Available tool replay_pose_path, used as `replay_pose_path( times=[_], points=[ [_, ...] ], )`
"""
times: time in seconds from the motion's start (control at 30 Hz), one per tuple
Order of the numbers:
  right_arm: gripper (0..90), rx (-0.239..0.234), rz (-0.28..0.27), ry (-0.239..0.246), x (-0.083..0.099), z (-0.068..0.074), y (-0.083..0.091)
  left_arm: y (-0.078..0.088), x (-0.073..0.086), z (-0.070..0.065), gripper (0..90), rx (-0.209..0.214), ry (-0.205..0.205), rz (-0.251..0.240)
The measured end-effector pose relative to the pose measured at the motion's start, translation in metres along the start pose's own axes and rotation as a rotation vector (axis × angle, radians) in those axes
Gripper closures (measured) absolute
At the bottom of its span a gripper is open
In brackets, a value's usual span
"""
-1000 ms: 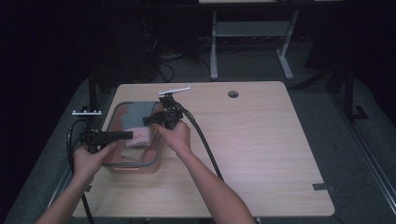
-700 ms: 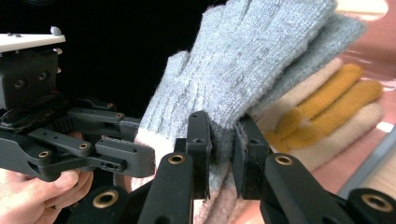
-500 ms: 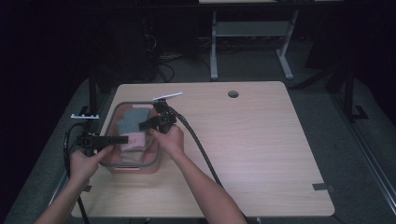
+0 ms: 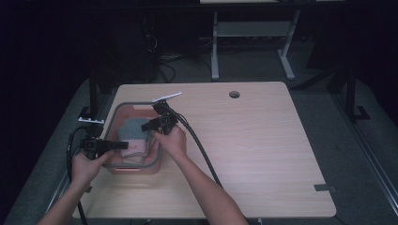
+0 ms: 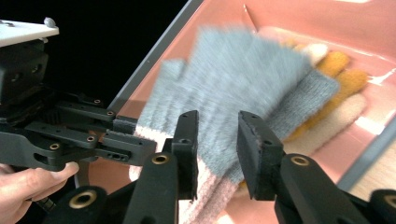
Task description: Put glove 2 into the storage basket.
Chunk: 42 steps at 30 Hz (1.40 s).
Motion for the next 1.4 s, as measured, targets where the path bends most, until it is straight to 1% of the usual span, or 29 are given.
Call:
replay_pose_path(
  times=[0.07, 0.1, 0.13, 0.17, 0.2, 0.23, 0.3, 0.37, 0.43, 0.5, 0.57, 0.67, 0.7, 0.77, 0.8, 0.83, 0.9, 0.97, 1.03, 1.13, 1.2, 1.23, 1.27, 1.33, 1.37, 1.4],
  points=[
    [67.9, -0.002, -0.002, 0.003, 0.0, 0.0, 0.003, 0.0, -0.001, -0.001, 70.6, -0.004, -0.012, 0.007],
    [67.7, -0.003, -0.007, 0.011, 0.0, 0.0, 0.004, 0.0, -0.002, -0.002, 67.6, -0.011, -0.018, 0.009],
    [67.5, -0.003, -0.007, 0.004, 0.0, 0.001, 0.006, 0.0, -0.003, -0.003, 64.1, -0.019, -0.023, 0.01],
    [67.2, -0.005, -0.015, 0.015, -0.001, 0.0, 0.007, 0.0, -0.004, -0.004, 60.4, -0.02, -0.024, 0.009],
    [67.1, -0.005, -0.012, 0.007, 0.0, 0.0, 0.009, 0.001, -0.005, -0.004, 56.4, -0.023, -0.023, 0.008],
    [67.0, -0.005, -0.017, 0.014, 0.0, -0.001, 0.01, 0.001, -0.005, -0.005, 54.2, -0.031, -0.027, 0.01],
    [66.7, -0.005, -0.019, 0.01, 0.0, -0.001, 0.014, 0.004, -0.008, -0.007, 50.2, -0.035, -0.032, 0.004],
    [66.6, -0.004, -0.028, 0.014, 0.0, -0.003, 0.019, 0.007, -0.011, -0.008, 49.1, -0.041, -0.029, -0.013],
    [66.3, -0.004, -0.031, 0.011, 0.001, -0.004, 0.024, 0.011, -0.014, -0.008, 49.1, -0.051, -0.03, -0.023],
    [66.3, -0.004, -0.043, 0.009, 0.001, -0.006, 0.029, 0.017, -0.018, -0.009, 49.4, -0.058, -0.03, -0.05],
    [66.3, -0.003, -0.048, 0.007, 0.001, -0.007, 0.034, 0.021, -0.021, -0.01, 51.6, -0.067, -0.031, -0.071],
    [66.3, -0.003, -0.057, 0.0, 0.001, -0.01, 0.041, 0.017, -0.023, -0.013, 55.5, -0.061, -0.04, -0.055],
    [66.3, -0.004, -0.061, 0.005, 0.001, -0.011, 0.043, 0.014, -0.022, -0.013, 56.3, -0.058, -0.046, -0.04],
    [66.3, -0.003, -0.064, -0.003, 0.002, -0.012, 0.047, 0.008, -0.021, -0.013, 57.2, -0.046, -0.044, -0.017],
    [66.3, -0.002, -0.067, 0.001, 0.002, -0.013, 0.049, 0.004, -0.02, -0.013, 57.2, -0.046, -0.038, -0.008],
    [66.1, -0.003, -0.068, -0.003, 0.003, -0.014, 0.05, 0.002, -0.02, -0.012, 57.6, -0.046, -0.041, 0.002],
    [65.8, -0.003, -0.07, 0.0, 0.004, -0.017, 0.053, 0.001, -0.019, -0.011, 57.5, -0.04, -0.038, 0.0],
    [65.4, -0.008, -0.07, 0.0, 0.004, -0.019, 0.055, 0.003, -0.019, -0.011, 57.2, -0.038, -0.026, -0.014],
    [65.0, -0.01, -0.074, -0.002, 0.004, -0.02, 0.057, 0.006, -0.021, -0.013, 56.9, -0.038, -0.031, -0.03],
    [63.6, -0.018, -0.079, -0.004, 0.006, -0.022, 0.061, 0.009, -0.025, -0.017, 55.9, -0.023, -0.032, -0.052],
    [62.2, -0.024, -0.079, -0.018, 0.007, -0.023, 0.064, 0.008, -0.027, -0.021, 55.2, -0.006, -0.034, -0.064],
    [61.5, -0.02, -0.076, -0.006, 0.008, -0.025, 0.065, 0.008, -0.028, -0.023, 54.9, 0.0, -0.04, -0.064],
    [61.0, -0.022, -0.078, -0.009, 0.008, -0.025, 0.066, 0.007, -0.029, -0.025, 54.2, 0.004, -0.049, -0.061],
    [60.1, -0.02, -0.083, -0.019, 0.009, -0.027, 0.071, 0.006, -0.031, -0.03, 53.7, 0.016, -0.065, -0.072],
    [60.1, -0.022, -0.09, -0.016, 0.01, -0.029, 0.073, 0.006, -0.032, -0.033, 53.4, 0.02, -0.068, -0.075],
    [60.1, -0.015, -0.085, -0.018, 0.01, -0.03, 0.075, 0.005, -0.033, -0.034, 53.0, 0.029, -0.067, -0.08]
  ],
)
Point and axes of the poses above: each handheld gripper's, and its own axes: y roughly backward along the jaws, x roughly out of its underside, z roughly to its left, the point moved 2 cm from there along -y, roughly forward along the jaws, and after that the axes turned 11 degrees about -y, right-handed, at the moved point
